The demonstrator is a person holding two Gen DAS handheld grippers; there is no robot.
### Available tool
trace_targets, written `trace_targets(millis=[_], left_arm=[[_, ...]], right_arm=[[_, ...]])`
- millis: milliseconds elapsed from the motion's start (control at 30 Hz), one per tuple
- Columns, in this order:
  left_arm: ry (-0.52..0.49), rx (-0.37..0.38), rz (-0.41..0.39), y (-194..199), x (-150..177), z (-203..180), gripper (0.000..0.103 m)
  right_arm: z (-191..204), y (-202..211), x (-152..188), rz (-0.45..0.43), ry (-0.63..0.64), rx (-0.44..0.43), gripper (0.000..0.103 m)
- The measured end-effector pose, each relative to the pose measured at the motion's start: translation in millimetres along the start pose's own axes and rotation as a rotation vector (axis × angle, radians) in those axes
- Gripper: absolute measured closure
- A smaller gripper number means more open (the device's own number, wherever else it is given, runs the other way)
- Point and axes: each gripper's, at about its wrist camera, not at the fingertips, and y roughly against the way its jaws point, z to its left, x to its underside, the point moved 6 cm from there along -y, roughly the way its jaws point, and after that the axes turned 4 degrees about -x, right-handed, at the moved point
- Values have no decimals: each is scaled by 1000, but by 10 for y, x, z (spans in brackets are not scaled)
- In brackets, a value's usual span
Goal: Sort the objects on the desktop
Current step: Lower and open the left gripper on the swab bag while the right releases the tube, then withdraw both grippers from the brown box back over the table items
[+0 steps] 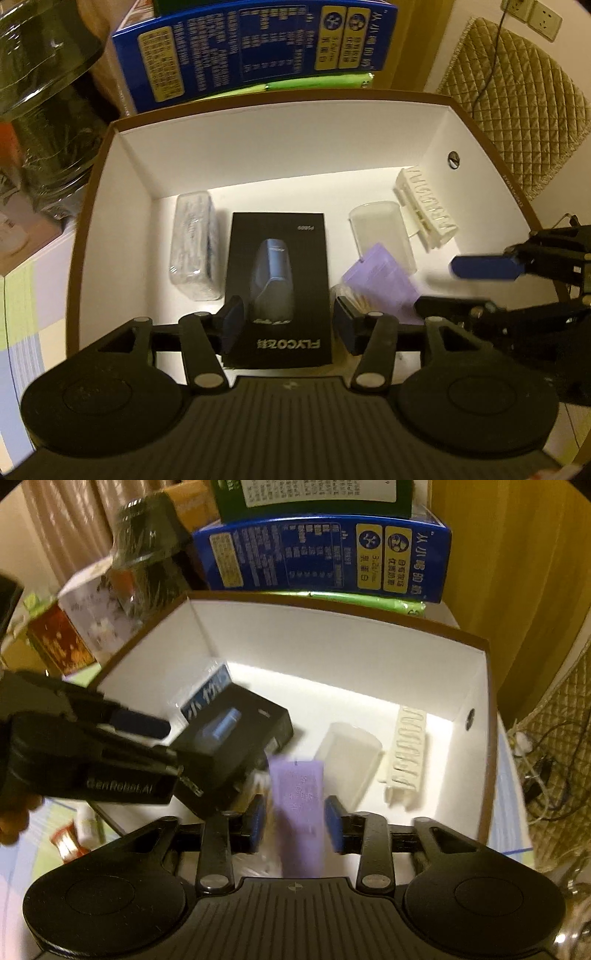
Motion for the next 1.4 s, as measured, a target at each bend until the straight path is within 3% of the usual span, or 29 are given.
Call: trace_targets(millis=[33, 167, 333, 500, 700, 1400], left_arm=[[2, -2, 0, 8, 13, 15, 53], [8, -18, 1, 37, 44, 72, 46], [8, -31, -11, 86, 45, 106, 38], [6, -44, -28, 167, 57, 111, 26], [13, -76, -45, 289, 86, 110, 16], [37, -69, -134, 893, 257, 15, 15]], right_arm=[[4, 10, 0, -4, 4, 4, 40], [-2, 37, 24, 12, 15, 7, 35], [-26, 116, 52, -3, 7, 17, 15], [-17, 206, 57, -23, -10, 22, 5], [-1, 323, 89, -37, -37, 55, 2], [104, 877, 241, -116, -96, 87, 2]])
